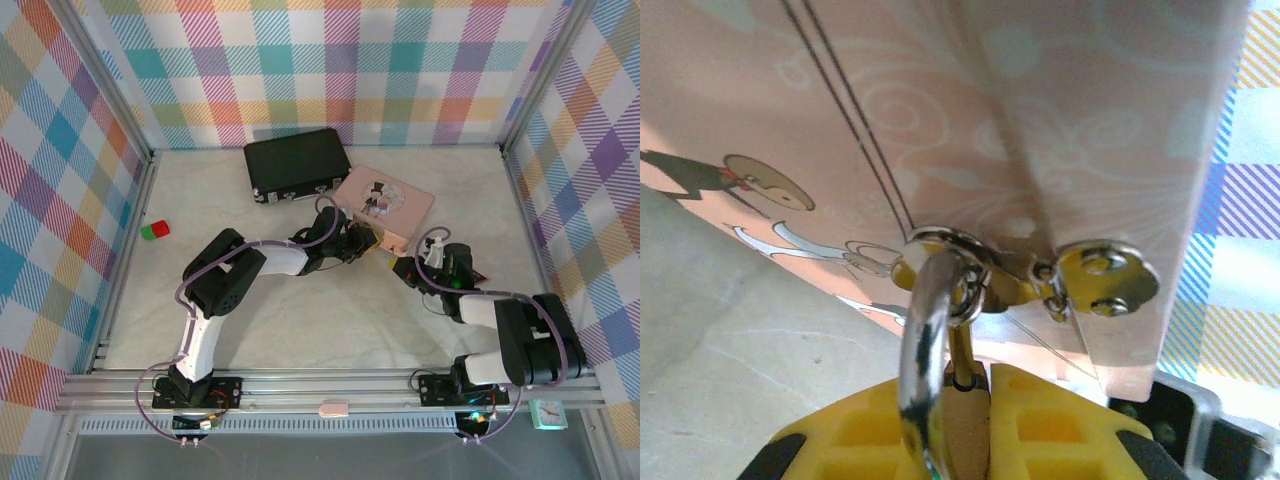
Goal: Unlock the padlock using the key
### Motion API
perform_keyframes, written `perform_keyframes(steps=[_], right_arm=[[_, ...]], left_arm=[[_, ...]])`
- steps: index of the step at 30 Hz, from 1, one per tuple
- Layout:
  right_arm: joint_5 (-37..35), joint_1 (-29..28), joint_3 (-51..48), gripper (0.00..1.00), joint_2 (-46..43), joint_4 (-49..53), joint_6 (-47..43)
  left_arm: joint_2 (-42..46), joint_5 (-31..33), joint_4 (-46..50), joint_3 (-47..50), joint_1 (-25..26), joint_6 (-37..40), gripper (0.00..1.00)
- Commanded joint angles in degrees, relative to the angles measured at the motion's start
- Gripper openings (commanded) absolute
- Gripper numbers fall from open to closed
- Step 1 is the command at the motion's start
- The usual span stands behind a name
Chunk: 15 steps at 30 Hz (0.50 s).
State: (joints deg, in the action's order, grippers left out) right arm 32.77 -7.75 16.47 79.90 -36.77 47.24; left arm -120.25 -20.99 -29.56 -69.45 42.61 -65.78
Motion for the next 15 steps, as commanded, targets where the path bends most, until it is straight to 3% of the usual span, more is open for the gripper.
perform_keyframes(steps=[1,8,15], right_arm=[[4.58,0.67,-0.3,0.0,3.34,-8.13,2.21],[9.15,2.58,-0.02,0.0,8.51,-17.47,7.11],[10.82,4.06,0.18,0.0,5.33,-16.15,8.04]], left_arm=[[3.2,-3.37,-8.99,0.95,-0.09,-1.78,0.0],[2.7,-7.4,-14.56,1.33,-0.47,-2.62,0.0],[3.14,-9.34,-15.87,2.04,-1.16,-2.07,0.0]])
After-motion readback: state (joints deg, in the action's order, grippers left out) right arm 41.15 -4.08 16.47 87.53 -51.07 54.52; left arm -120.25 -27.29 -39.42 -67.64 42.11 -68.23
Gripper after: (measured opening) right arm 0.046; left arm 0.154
